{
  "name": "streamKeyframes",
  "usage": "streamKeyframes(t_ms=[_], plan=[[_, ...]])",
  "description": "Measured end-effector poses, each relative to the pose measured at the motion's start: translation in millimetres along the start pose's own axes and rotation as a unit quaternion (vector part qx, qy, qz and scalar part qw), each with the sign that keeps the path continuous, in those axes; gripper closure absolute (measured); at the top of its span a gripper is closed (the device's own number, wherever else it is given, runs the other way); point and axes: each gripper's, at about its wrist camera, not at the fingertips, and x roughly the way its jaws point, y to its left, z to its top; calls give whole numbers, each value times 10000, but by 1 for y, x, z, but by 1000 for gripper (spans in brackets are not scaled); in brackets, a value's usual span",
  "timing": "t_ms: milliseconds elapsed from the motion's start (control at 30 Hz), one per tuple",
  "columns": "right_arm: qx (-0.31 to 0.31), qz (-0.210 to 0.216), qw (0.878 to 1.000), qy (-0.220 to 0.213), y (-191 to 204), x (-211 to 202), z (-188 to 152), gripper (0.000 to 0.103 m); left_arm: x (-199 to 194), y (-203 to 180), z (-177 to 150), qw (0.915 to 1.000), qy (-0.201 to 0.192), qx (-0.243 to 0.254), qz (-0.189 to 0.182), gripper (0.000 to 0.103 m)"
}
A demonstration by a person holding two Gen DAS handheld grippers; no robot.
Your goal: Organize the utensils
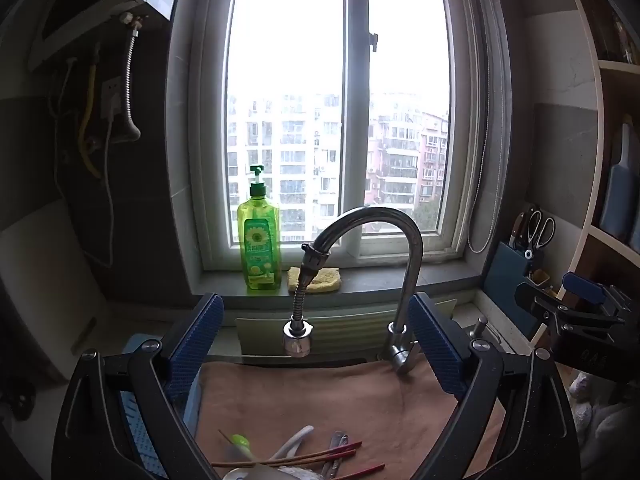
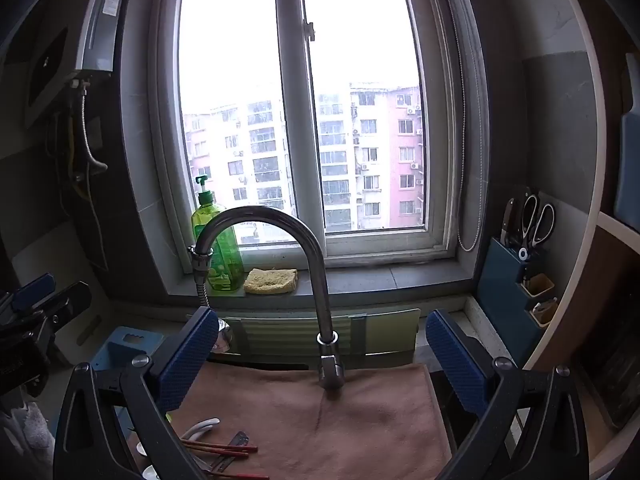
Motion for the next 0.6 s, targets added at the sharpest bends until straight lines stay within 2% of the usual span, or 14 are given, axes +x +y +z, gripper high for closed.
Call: streamKeyframes(t_ms=[333,533,600], plan=[[-147,-31,9999,-48,7,2,1,1,2,0,-10,10000,-22,2,44,9],[-134,-9,9999,-7,-7,7,0,1,2,-1,-7,10000,5,11,36,9],[-154,-51,9999,-52,0,-1,1,1,1,-1,-6,10000,8,14,26,9]])
